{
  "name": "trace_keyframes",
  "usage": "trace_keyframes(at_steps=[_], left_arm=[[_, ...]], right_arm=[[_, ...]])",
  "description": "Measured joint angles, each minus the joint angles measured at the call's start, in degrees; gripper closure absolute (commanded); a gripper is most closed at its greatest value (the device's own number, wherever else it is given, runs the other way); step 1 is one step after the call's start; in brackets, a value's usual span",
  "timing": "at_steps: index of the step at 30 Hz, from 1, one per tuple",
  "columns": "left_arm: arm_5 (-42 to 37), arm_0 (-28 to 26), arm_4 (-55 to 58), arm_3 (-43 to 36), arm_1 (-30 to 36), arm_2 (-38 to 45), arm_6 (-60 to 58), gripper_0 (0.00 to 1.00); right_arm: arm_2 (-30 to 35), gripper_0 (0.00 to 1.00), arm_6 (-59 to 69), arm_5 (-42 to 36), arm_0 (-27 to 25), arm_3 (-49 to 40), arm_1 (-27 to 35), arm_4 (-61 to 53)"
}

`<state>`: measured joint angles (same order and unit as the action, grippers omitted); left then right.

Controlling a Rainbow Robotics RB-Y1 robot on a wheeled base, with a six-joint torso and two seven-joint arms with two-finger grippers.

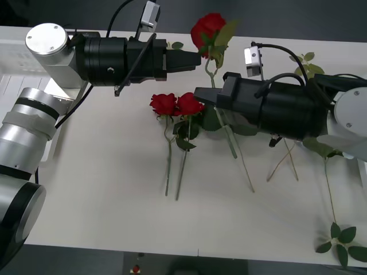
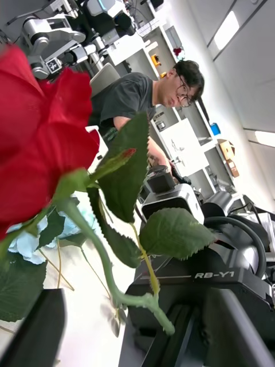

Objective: Put the red flowers into the right box and the blue flowers into the left box

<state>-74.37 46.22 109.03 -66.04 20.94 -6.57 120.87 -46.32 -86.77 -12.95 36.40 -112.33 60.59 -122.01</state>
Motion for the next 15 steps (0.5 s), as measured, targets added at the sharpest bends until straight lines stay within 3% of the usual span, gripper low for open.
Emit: trace_keyframes(at_steps=[3,8,13,15], left_arm=[[-0.01,0.00,0.00,0.00,0.00,0.00,0.00,0.00],[-0.01,0.00,0.00,0.00,0.00,0.00,0.00,0.00],[-0.02,0.00,0.01,0.00,0.00,0.00,0.00,0.00],[-0.02,0.00,0.01,0.00,0.01,0.00,0.00,0.00]], right_arm=[[0.40,1.00,-0.13,-1.54,0.00,-1.07,2.16,-1.48],[5.85,1.00,-1.16,-13.41,-0.11,-1.18,5.68,-2.35],[18.54,1.00,-2.32,-37.04,-2.07,3.63,7.52,-2.33],[24.46,1.00,-2.33,-41.41,-3.67,6.09,7.64,-2.30]])
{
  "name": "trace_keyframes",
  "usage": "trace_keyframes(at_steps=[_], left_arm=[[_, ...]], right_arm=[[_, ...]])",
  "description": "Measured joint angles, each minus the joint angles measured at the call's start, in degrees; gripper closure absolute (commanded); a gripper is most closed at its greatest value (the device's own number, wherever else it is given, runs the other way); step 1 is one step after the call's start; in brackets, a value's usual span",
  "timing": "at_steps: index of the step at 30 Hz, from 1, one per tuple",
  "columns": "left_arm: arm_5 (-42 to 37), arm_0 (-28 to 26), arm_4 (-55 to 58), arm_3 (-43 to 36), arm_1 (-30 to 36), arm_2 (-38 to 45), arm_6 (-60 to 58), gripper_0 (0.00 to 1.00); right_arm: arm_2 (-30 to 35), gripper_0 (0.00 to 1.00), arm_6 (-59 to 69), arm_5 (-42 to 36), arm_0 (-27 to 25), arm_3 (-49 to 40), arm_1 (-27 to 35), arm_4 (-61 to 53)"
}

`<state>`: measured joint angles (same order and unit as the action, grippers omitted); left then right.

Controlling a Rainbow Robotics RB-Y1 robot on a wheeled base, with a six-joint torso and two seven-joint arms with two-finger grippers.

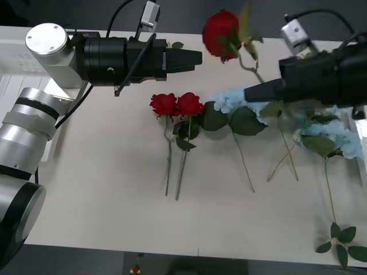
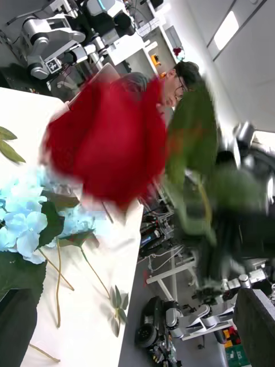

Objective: Put the red flowers into the right box and the blue flowers into the left box

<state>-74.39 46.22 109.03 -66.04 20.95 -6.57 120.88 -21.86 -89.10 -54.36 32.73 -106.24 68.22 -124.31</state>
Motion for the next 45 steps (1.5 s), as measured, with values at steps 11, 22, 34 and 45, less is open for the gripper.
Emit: trace_keyframes(at_steps=[11,22,34,45], left_arm=[[-0.01,0.01,-4.82,0.01,4.54,-3.76,0.00,0.00],[-0.01,0.42,-12.99,0.00,12.27,-9.98,0.00,0.00],[0.20,1.94,-29.55,0.00,12.91,-10.20,-0.01,0.00],[0.67,1.94,-36.97,0.00,12.90,-11.52,-0.02,0.00]], right_arm=[[13.70,1.00,-3.59,-23.98,-1.73,18.90,4.22,20.53],[15.36,1.00,-12.89,-22.94,-1.73,35.08,6.85,50.07],[7.73,1.00,-24.97,4.88,-1.72,58.25,-1.66,64.67],[-1.35,0.25,-24.98,9.67,-1.72,61.64,-5.06,63.39]])
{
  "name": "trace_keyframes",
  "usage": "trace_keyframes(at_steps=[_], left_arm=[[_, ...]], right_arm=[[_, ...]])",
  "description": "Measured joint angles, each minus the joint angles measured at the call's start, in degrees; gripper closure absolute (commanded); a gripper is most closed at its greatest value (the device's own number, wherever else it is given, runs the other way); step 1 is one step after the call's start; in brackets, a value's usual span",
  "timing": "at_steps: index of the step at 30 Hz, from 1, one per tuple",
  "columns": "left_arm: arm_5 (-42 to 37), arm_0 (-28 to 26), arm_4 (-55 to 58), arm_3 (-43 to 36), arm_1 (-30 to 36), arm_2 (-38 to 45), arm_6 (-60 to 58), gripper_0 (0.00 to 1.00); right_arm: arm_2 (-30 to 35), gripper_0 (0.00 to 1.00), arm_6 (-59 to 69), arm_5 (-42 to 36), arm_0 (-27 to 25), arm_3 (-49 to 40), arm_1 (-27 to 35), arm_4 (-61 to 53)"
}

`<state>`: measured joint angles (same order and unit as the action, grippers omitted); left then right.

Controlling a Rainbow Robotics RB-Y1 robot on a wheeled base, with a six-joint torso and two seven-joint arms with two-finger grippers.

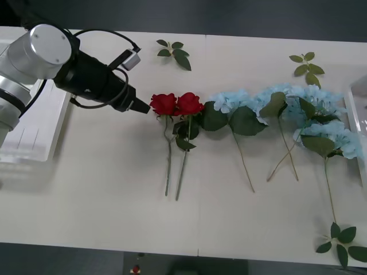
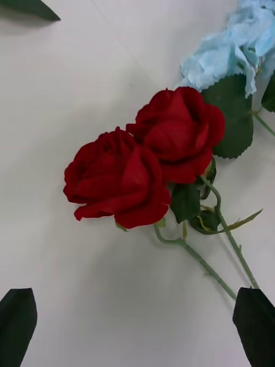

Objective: Put the red flowers into the right box and the blue flowers into the left box

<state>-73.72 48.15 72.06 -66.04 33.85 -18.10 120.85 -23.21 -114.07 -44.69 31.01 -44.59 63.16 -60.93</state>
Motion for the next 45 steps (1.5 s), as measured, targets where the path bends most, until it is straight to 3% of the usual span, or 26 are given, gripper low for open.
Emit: trace_keyframes(at_steps=[1,2,15,20,25,31,39,42,45], left_arm=[[0.00,0.00,-0.04,0.00,-0.01,-0.73,0.00,0.00],[0.00,0.00,-0.04,0.00,-0.02,-1.59,-0.01,0.00],[1.00,0.00,-7.02,3.57,-6.88,-3.60,-0.06,0.00],[2.31,0.00,-9.04,3.90,-8.71,-3.64,-0.31,0.00],[9.08,0.00,-9.44,5.17,-9.36,-7.24,-2.05,0.00],[10.71,0.00,-9.50,5.82,-9.35,-12.52,-2.18,0.00],[16.89,0.00,-9.64,7.56,-9.34,-16.78,-5.38,0.00],[18.67,0.55,-9.52,7.67,-9.22,-18.66,-5.40,0.00],[19.05,1.01,-9.52,8.03,-9.22,-19.43,-5.40,0.00]], right_arm=[[0.44,0.17,0.00,0.41,0.00,0.42,-0.01,0.00],[0.84,0.16,-0.01,0.89,0.00,0.85,-0.01,0.00],[1.40,0.16,-1.66,0.95,0.01,1.65,0.16,-4.65],[1.39,0.16,-8.42,-11.33,0.01,-3.77,4.68,-12.49],[1.35,0.16,-10.24,-23.61,0.01,-10.66,12.46,-23.27],[0.92,0.14,-17.22,-32.56,0.01,-11.45,18.03,-40.23],[-8.87,0.08,-24.56,-33.55,0.01,-19.76,23.71,-63.69],[-14.49,0.07,-24.56,-30.14,0.03,-23.85,25.59,-71.76],[-18.32,0.07,-24.55,-26.87,0.02,-28.46,27.16,-72.92]])
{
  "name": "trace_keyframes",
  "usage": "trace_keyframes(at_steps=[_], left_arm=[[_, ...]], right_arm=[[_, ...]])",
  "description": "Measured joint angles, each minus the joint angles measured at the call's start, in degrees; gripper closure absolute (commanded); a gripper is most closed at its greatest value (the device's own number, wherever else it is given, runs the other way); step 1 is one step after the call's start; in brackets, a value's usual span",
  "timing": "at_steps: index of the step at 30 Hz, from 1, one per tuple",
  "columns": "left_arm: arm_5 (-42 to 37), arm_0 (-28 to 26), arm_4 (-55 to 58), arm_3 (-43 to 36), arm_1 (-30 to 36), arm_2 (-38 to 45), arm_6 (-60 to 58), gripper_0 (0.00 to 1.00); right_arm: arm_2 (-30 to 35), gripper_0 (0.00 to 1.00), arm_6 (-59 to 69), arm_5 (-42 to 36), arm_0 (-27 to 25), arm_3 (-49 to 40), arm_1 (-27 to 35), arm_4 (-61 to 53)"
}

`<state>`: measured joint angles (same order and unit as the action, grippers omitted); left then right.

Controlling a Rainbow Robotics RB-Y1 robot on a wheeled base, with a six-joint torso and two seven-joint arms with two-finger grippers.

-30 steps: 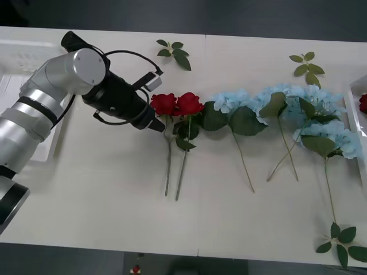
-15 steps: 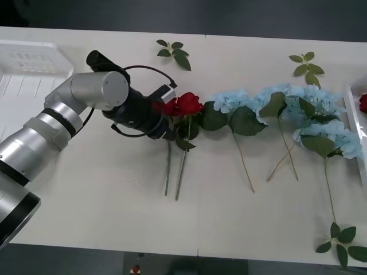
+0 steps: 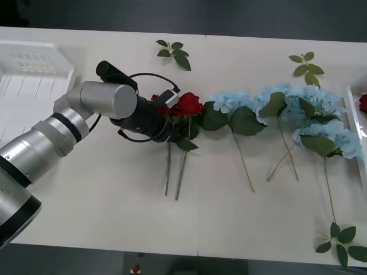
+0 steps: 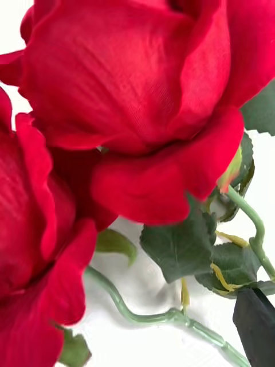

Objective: Put the red flowers into the right box and the blue flowers into the left box

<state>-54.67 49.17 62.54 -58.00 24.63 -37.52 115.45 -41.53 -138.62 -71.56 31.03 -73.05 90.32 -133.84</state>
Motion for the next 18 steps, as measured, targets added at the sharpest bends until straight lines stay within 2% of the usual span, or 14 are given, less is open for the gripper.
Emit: trace_keyframes(at_steps=[4,5,6,7,8,9,13,18], left_arm=[[1.13,0.03,-0.08,0.02,-0.06,-0.16,0.00,0.00],[2.37,0.03,-0.12,0.13,-0.08,-0.59,0.00,0.05],[4.19,0.03,-0.13,0.33,-0.08,-1.38,-0.01,0.18],[6.10,0.05,-0.13,0.48,-0.04,-2.36,-0.01,0.63],[8.07,0.17,-0.15,0.63,0.05,-3.49,-0.01,0.87],[9.51,0.38,-0.19,0.84,0.20,-4.60,-0.01,1.00],[10.44,1.62,-0.44,1.64,0.53,-6.66,-0.02,1.00],[10.33,1.66,-0.44,1.94,0.50,-6.65,-0.03,1.00]], right_arm=[[-2.77,0.07,0.06,8.28,-0.01,-7.97,2.15,-0.39],[-3.41,0.07,0.18,9.89,-0.01,-9.66,2.73,-1.12],[-4.16,0.07,0.59,11.37,-0.01,-11.51,3.33,-2.17],[-5.05,0.07,1.45,13.06,-0.01,-13.44,4.00,-3.27],[-6.02,0.07,2.66,14.93,-0.01,-15.39,4.66,-4.05],[-6.96,0.07,4.10,16.84,0.00,-17.19,5.23,-4.38],[-10.28,0.07,9.32,23.04,0.00,-23.46,6.75,-4.40],[-12.05,0.07,10.76,27.01,0.00,-27.47,6.80,-4.36]])
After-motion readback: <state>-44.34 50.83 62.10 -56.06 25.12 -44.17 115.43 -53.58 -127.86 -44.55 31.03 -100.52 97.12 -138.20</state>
